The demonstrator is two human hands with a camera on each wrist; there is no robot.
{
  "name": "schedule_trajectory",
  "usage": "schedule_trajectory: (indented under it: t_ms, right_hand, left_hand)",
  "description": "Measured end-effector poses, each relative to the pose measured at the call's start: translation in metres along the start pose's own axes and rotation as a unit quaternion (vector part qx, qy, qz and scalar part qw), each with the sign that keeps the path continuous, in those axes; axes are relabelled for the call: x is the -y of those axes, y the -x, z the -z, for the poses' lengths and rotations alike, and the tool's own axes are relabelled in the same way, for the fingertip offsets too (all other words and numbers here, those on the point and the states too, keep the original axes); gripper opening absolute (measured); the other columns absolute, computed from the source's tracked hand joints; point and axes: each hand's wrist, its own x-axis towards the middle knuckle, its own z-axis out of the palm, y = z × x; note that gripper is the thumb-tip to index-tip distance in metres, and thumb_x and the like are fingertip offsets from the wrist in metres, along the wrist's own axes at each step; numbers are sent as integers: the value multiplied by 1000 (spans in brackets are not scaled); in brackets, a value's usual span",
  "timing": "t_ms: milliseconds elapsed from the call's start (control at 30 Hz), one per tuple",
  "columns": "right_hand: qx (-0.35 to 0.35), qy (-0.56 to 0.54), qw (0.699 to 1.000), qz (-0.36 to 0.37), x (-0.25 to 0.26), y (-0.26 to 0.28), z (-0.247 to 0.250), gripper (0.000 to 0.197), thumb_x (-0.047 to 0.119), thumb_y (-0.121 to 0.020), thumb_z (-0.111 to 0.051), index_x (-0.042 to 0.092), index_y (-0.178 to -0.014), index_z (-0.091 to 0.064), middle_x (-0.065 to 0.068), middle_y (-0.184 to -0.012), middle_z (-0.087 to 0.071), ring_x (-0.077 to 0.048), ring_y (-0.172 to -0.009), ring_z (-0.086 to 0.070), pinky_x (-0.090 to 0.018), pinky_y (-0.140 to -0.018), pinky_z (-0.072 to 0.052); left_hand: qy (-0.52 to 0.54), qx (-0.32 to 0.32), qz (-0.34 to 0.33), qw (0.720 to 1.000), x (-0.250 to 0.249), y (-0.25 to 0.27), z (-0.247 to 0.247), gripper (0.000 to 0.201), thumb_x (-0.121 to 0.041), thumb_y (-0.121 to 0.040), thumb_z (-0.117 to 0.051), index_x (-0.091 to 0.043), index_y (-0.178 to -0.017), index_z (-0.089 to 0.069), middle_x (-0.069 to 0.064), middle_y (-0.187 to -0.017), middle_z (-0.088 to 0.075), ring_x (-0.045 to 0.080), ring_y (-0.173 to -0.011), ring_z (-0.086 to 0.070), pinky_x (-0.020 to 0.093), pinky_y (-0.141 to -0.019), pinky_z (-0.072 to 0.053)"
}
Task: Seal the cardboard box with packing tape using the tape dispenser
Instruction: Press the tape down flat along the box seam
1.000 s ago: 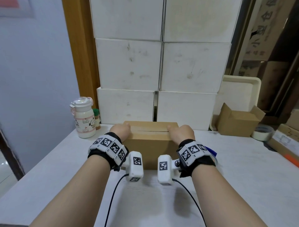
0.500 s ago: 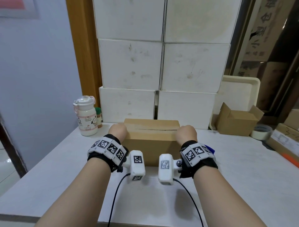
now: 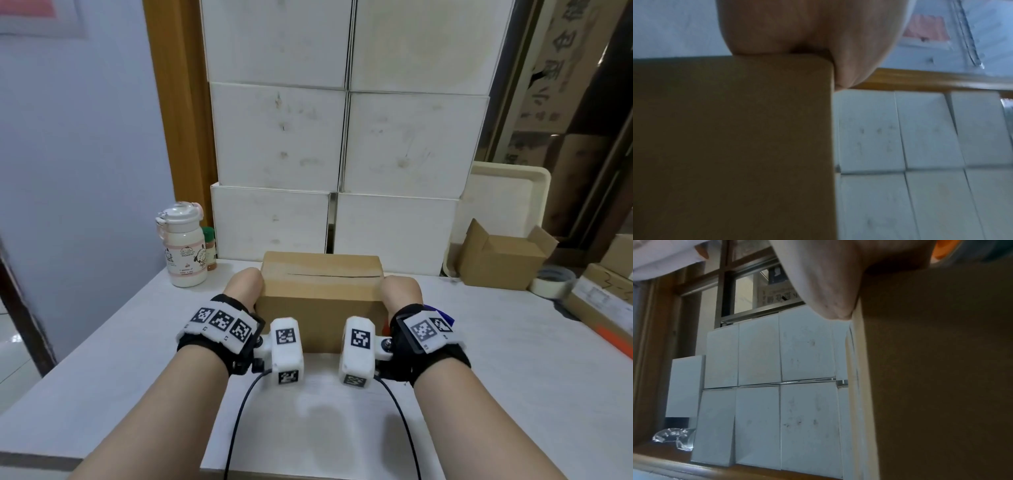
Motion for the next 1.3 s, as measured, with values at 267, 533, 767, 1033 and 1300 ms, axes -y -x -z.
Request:
schedule_trajectory:
  t_ms: [267,533,767,1033,1300]
  right_hand:
    - [31,-127,991,-3,5,-16,-5,76,58,-88,-46,0,-137,-41,-14,-138,-48,-30,-125,-47,-33,-101,-36]
    - [-32,-77,994,66,2,-16,-15,38,28,-95,-47,-1,-119,-54,-18,-121,-58,-32,-113,-54,-32,-91,-41]
    - [-46,-91,992,72,0,-11,-15,34,20,-100,-32,-2,-114,-53,-19,-117,-59,-33,-109,-55,-28,-78,-35]
    - [-19,-80,994,76,-2,-12,-19,70,56,-75,-64,5,-122,-50,-7,-120,-58,-27,-110,-55,-29,-80,-42]
    - [-24,-75,993,86,0,-16,-13,30,18,-96,-44,-4,-114,-54,-15,-106,-57,-30,-95,-51,-25,-75,-35]
  left_hand:
    - [109,170,-8,979,6,-13,2,111,-81,-52,-54,-14,-139,-41,13,-138,-51,32,-127,-49,51,-107,-38]
    - [-123,44,-109,985,-3,6,1,63,-43,-99,-31,8,-134,-43,25,-135,-50,38,-126,-47,44,-108,-39]
    - [-133,36,-118,983,1,11,4,69,-47,-99,-20,9,-133,-43,24,-133,-52,36,-123,-50,42,-108,-39]
    - [-87,128,-91,984,4,11,11,105,-76,-37,-67,-9,-118,-56,9,-105,-69,26,-96,-67,38,-95,-52]
    - [-127,97,-95,983,-2,6,7,81,-61,-78,-48,0,-129,-46,20,-122,-59,36,-109,-59,42,-99,-48]
